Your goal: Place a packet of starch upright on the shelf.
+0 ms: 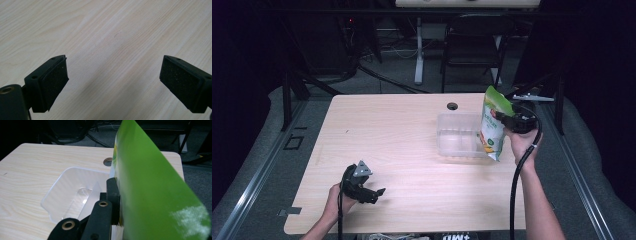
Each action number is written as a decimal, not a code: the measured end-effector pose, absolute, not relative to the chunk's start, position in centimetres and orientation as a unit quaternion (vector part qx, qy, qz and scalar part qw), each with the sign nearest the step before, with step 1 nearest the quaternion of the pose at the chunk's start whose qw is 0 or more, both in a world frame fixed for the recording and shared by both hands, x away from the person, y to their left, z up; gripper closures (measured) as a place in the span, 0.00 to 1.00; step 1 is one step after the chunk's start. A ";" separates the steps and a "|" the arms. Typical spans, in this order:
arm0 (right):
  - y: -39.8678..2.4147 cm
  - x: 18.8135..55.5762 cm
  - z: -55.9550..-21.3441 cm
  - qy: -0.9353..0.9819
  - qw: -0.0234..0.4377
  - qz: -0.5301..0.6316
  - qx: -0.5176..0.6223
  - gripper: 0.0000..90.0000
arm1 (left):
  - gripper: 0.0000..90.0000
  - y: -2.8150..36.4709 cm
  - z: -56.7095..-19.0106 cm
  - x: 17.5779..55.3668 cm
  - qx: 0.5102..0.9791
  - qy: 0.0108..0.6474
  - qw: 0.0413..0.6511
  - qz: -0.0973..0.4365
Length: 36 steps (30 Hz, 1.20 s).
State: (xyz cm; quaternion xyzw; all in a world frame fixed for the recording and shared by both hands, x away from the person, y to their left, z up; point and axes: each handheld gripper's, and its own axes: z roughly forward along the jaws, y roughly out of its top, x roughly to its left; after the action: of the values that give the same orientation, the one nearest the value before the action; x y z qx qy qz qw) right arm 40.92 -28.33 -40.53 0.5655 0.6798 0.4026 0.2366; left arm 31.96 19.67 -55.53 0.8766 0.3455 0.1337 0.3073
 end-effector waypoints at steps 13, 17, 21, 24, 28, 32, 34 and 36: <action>-27.4 43.9 -41.9 0.688 0.235 0.376 0.575 0.99 | 0.09 19.7 -55.5 31.9 0.877 0.345 0.307 0.133; -27.3 44.5 -42.2 0.687 0.230 0.372 0.581 0.98 | 0.09 19.7 -55.6 32.0 0.876 0.345 0.308 0.134; -27.1 45.0 -42.5 0.699 0.223 0.354 0.581 0.92 | 0.09 19.6 -55.6 31.9 0.877 0.344 0.308 0.134; -27.1 45.2 -42.6 0.699 0.224 0.349 0.583 0.90 | 0.09 19.6 -55.6 31.9 0.876 0.344 0.309 0.134; -27.2 45.8 -42.3 0.709 0.215 0.343 0.577 0.76 | 0.09 19.6 -55.6 31.9 0.878 0.344 0.306 0.132; -27.2 46.9 -41.8 0.721 0.199 0.340 0.570 0.65 | 0.09 19.5 -55.7 31.9 0.878 0.344 0.305 0.131; -27.0 47.7 -41.7 0.731 0.190 0.329 0.567 0.63 | 0.09 19.5 -55.7 32.0 0.880 0.342 0.303 0.132; -26.7 48.4 -41.8 0.744 0.181 0.314 0.562 0.69 | 0.09 19.6 -55.7 32.0 0.880 0.343 0.302 0.130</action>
State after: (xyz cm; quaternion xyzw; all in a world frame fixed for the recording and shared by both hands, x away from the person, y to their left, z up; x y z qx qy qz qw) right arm 48.41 -26.74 -41.83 0.5616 0.7436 0.3143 0.1811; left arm 31.98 19.60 -55.67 0.8801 0.3426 0.1299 0.3018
